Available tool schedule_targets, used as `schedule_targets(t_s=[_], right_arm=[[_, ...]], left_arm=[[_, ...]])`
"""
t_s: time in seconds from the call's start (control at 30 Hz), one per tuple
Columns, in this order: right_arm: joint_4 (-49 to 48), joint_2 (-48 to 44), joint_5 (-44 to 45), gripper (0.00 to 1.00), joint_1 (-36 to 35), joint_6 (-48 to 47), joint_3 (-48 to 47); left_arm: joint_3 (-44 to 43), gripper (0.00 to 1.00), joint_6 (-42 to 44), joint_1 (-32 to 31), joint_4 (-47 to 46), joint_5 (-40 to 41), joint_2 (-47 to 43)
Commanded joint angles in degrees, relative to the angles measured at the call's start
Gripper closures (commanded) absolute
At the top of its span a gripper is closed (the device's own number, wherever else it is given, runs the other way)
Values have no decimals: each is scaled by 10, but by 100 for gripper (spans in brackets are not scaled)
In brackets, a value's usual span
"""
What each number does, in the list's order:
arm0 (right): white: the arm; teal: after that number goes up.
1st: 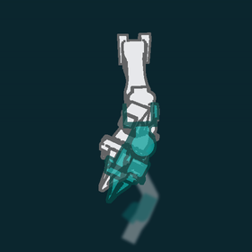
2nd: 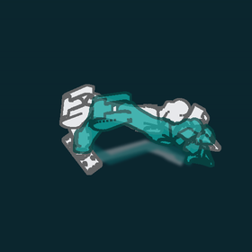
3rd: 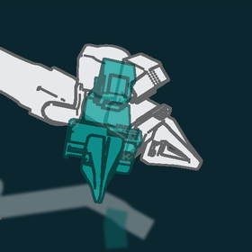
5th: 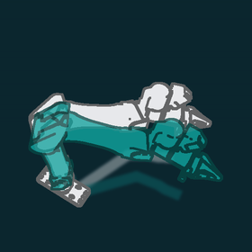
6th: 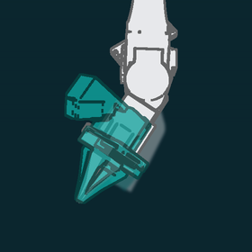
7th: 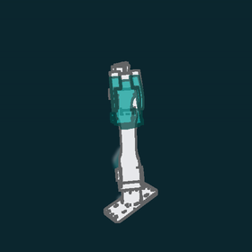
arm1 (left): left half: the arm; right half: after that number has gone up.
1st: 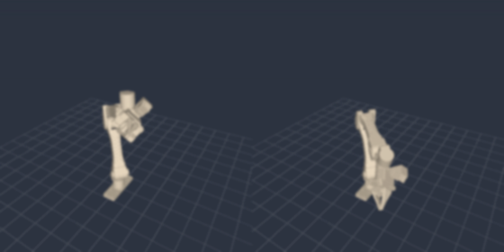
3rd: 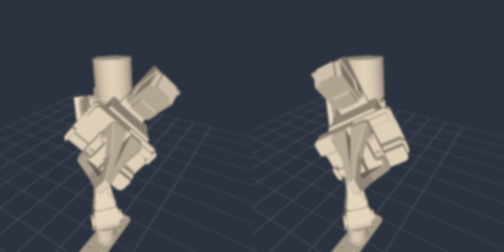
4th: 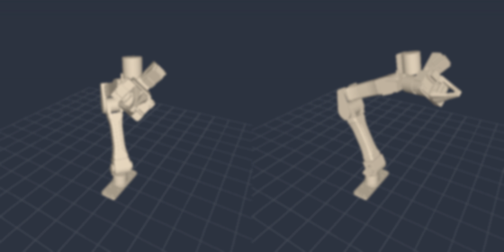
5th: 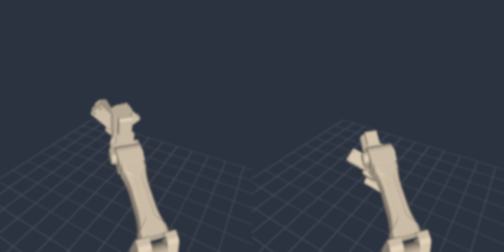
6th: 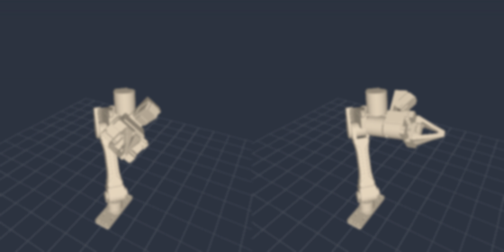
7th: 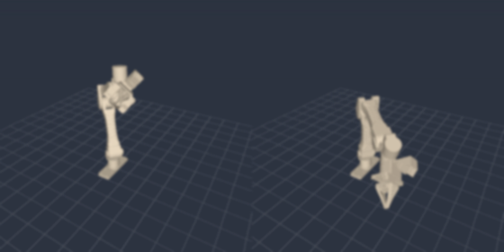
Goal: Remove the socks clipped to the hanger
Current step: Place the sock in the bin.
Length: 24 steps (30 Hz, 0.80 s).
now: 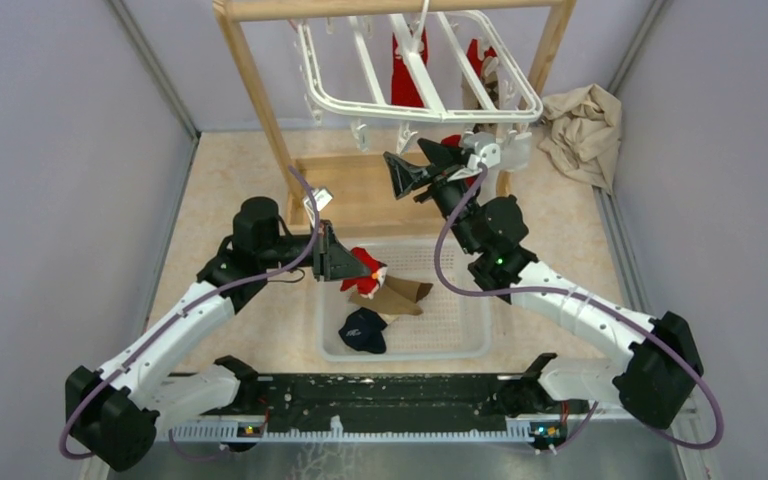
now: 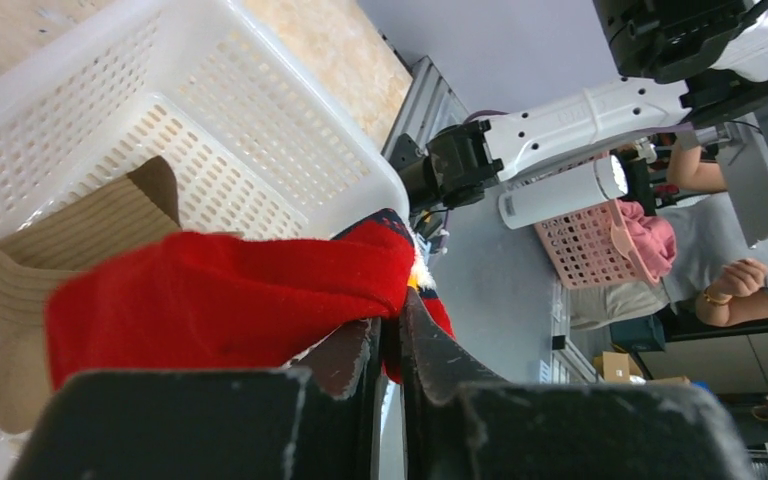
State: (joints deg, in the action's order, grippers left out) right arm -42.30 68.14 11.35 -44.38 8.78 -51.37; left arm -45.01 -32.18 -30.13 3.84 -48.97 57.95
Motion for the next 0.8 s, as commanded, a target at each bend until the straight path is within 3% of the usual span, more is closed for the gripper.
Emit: schedule_targets(t_s=[0.0, 0.37, 0.77], right_arm=[[-9, -41, 0, 25, 4, 13, 16], [41, -129, -26, 18, 4, 60, 108], [115, -214, -57, 18, 0, 114, 210]], left_arm=[[11, 86, -34, -2, -57, -32, -12], [66, 66, -38, -6, -90, -7, 3], [93, 57, -7, -7, -95, 19, 60]])
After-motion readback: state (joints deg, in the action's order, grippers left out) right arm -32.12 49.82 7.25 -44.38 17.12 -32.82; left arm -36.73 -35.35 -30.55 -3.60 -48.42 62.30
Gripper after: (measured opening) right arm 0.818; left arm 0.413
